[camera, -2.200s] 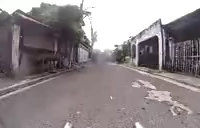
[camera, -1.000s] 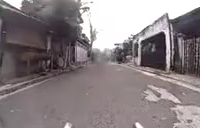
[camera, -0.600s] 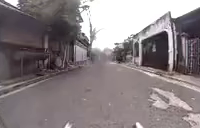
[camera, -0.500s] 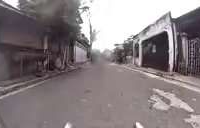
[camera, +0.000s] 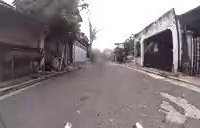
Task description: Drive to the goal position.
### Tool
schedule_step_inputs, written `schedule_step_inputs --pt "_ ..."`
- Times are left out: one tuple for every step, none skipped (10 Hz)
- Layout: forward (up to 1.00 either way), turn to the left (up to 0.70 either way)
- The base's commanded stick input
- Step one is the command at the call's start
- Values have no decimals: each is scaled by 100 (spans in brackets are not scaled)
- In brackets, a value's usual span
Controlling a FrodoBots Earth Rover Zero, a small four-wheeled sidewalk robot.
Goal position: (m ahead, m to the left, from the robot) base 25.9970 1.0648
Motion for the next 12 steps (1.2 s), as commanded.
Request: schedule_step_inputs --pt "70 0" --pt "70 0" --pt "70 0" --pt "70 0" --pt "70 0" --pt "70 0" --pt "70 0" --pt "70 0" --pt "70 0" --pt "70 0" --pt "70 0" --pt "70 0"
